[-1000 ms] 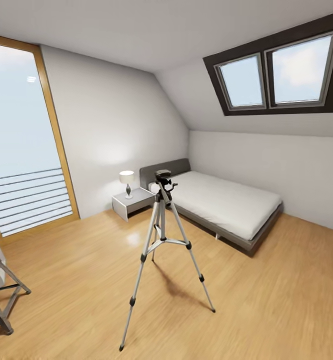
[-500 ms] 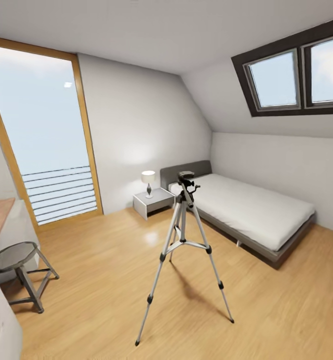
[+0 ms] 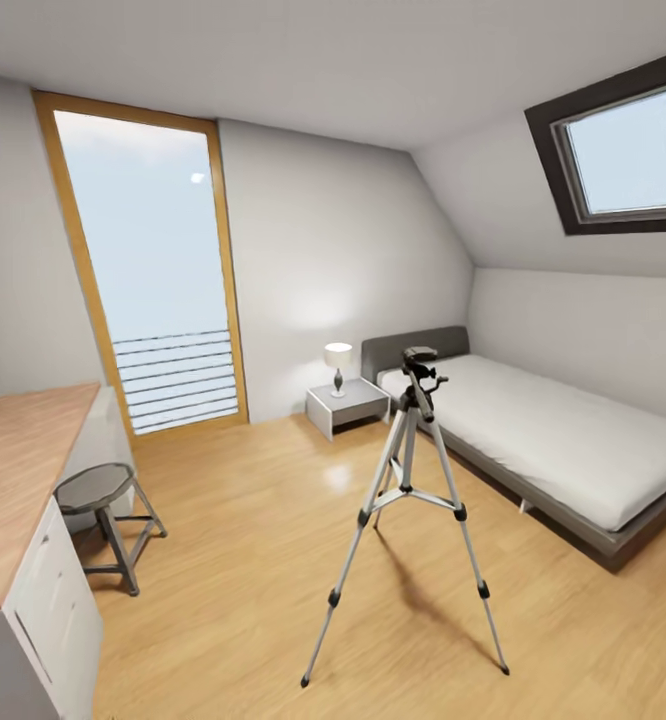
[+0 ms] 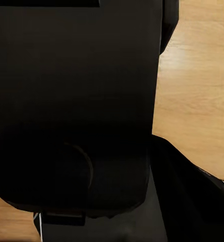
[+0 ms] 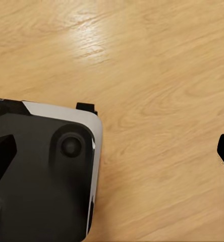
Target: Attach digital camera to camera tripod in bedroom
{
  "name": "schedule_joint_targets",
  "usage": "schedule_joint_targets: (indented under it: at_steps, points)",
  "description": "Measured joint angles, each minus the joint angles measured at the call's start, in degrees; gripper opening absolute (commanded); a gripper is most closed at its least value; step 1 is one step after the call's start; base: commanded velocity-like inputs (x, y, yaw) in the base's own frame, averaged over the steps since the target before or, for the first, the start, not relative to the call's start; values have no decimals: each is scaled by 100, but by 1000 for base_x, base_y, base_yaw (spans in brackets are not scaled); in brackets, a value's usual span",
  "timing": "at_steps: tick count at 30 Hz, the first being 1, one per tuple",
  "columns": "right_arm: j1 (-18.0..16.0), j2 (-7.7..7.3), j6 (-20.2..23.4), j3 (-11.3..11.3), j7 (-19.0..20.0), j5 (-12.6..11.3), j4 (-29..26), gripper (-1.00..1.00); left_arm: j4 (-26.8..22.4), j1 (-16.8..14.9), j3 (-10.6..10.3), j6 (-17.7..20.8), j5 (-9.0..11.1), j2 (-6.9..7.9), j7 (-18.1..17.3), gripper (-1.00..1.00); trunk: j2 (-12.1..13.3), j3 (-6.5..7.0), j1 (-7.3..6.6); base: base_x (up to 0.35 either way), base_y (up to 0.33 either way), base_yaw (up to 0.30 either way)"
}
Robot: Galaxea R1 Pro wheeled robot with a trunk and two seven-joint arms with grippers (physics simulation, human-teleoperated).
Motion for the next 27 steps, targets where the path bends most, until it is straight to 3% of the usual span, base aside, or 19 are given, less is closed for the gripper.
schedule_joint_targets:
  at_steps: [27]
  points:
    - [0, 4, 35, 4, 7, 7, 4, 100, 0, 0, 1, 0, -2, 0, -1, -100, 0, 75, 0, 0, 0, 294]
